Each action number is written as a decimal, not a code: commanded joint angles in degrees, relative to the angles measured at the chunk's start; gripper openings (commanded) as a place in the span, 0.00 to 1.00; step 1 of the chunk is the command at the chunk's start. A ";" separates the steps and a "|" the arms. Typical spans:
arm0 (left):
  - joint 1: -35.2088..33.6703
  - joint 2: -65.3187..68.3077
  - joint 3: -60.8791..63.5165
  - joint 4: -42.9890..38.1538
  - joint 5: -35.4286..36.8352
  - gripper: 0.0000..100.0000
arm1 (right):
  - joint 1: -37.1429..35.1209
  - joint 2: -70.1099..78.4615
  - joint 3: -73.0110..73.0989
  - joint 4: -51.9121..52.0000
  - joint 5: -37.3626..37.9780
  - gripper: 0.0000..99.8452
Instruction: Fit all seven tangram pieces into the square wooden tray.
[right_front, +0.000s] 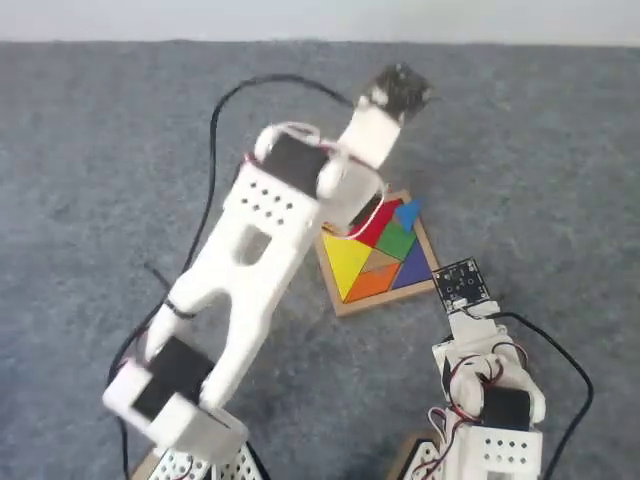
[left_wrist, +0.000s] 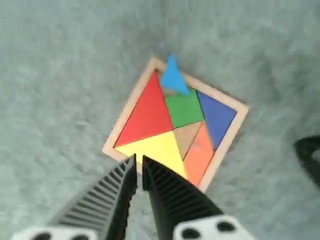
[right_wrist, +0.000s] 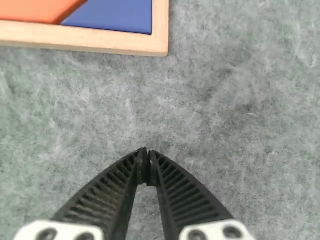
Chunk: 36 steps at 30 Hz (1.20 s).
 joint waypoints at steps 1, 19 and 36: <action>-2.02 -5.54 23.87 -23.03 -5.54 0.01 | -0.13 -0.84 0.97 0.13 0.44 0.01; 0.70 21.63 13.58 -54.95 -15.91 0.01 | -0.13 -0.84 0.97 0.13 0.44 0.01; 5.98 27.96 13.32 -63.47 -15.21 0.01 | -0.13 -0.84 0.97 0.13 0.44 0.01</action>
